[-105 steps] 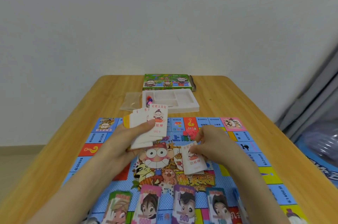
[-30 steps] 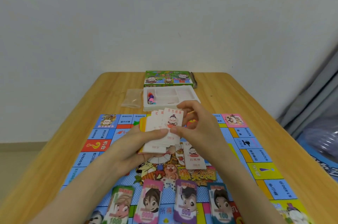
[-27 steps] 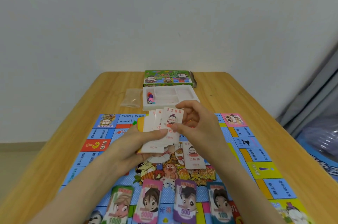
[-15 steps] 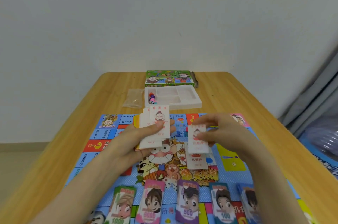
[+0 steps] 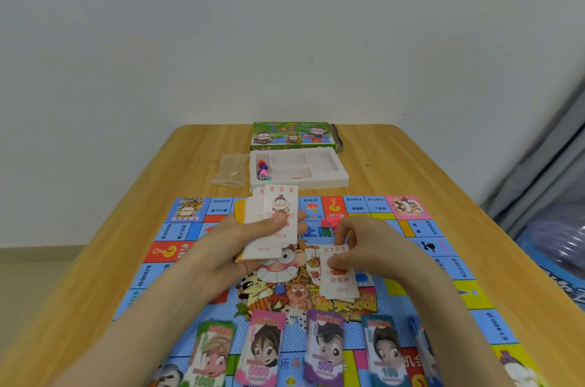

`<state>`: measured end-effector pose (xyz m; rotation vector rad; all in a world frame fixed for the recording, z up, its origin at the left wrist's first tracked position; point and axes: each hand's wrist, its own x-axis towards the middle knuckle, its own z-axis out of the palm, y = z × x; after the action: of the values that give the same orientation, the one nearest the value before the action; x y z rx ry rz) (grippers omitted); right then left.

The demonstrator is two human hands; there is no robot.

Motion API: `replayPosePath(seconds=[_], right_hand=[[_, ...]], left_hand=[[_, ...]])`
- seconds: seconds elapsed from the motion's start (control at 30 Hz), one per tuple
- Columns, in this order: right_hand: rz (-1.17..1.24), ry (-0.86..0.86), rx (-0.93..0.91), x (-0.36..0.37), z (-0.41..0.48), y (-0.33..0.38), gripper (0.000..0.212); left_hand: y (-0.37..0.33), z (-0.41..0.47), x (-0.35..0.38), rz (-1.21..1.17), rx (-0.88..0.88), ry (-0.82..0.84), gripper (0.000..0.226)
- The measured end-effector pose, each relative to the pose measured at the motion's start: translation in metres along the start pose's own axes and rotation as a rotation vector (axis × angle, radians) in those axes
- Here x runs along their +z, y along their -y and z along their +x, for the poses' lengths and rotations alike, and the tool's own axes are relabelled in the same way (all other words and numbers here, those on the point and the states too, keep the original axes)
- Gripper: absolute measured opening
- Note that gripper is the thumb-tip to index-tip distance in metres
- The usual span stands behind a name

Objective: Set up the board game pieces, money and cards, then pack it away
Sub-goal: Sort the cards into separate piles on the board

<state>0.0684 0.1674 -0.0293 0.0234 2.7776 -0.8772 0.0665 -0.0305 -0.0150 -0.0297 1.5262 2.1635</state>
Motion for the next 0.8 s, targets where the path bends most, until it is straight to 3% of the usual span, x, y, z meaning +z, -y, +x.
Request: replayPosePath(seconds=[0.37, 0.47, 0.6, 0.73, 0.8], right_hand=[[-0.051, -0.059, -0.064, 0.000, 0.000, 0.001, 0.027], [-0.022, -0.034, -0.134, -0.010, -0.007, 0.001, 0.040], [-0.134, 0.163, -0.183, -0.019, -0.019, 0.003, 0.072], [-0.220, 0.237, -0.221, -0.015, -0.020, 0.005, 0.082], [-0.278, 0.249, -0.225, -0.013, -0.018, 0.004, 0.083]], left_hand=[[0.000, 0.000, -0.001, 0.021, 0.000, 0.017, 0.034], [-0.001, 0.001, -0.002, 0.029, 0.002, 0.015, 0.035], [-0.003, 0.000, 0.000, 0.020, -0.001, -0.015, 0.037], [-0.005, -0.003, 0.004, -0.015, 0.012, -0.050, 0.022], [-0.004, -0.002, 0.003, -0.010, 0.019, -0.043, 0.026]])
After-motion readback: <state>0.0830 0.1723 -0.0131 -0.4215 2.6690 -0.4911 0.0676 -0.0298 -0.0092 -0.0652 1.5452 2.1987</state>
